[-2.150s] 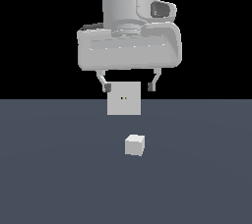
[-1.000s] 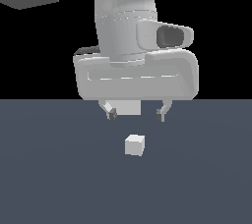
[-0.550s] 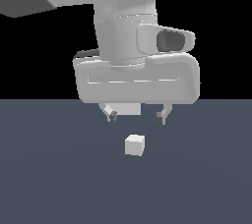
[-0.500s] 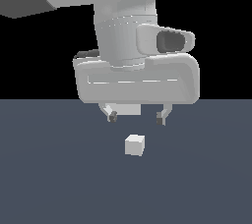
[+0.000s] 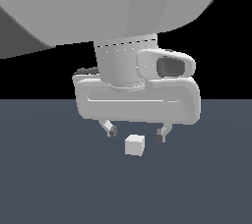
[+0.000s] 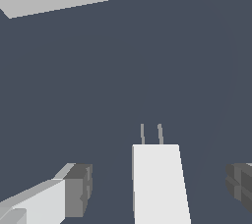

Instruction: Plug the charger into the wall socket.

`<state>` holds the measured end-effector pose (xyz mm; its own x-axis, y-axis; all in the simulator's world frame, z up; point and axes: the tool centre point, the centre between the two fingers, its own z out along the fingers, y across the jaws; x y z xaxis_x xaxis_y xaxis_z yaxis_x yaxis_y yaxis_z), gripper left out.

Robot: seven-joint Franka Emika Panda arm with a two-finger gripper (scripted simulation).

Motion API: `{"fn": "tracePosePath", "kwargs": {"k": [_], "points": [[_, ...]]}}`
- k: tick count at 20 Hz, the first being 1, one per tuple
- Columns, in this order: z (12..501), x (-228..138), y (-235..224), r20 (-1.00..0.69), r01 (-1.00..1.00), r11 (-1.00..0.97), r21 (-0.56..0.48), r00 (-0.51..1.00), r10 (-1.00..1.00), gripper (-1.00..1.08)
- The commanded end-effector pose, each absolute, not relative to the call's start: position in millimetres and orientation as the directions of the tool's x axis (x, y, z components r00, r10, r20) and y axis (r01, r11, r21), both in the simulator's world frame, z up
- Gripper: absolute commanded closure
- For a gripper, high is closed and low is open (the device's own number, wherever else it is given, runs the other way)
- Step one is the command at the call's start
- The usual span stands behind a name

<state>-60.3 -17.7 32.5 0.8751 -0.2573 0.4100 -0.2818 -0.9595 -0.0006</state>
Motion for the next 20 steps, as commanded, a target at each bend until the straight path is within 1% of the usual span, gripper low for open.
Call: {"fn": "tracePosePath", "kwargs": {"k": [1,8,9,20], "points": [[23,-60,-18,0.41,-0.282,-0.959,-0.001,0.875,-0.258,-0.92],[11,-60,-18,0.41,-0.283,-0.959,-0.001,0.875,-0.258,-0.92],[11,-60,-18,0.41,-0.283,-0.959,-0.001,0.875,-0.258,1.08],[12,-61,-21,0.41,-0.287,-0.958,0.0,0.874,-0.262,1.08]]}}
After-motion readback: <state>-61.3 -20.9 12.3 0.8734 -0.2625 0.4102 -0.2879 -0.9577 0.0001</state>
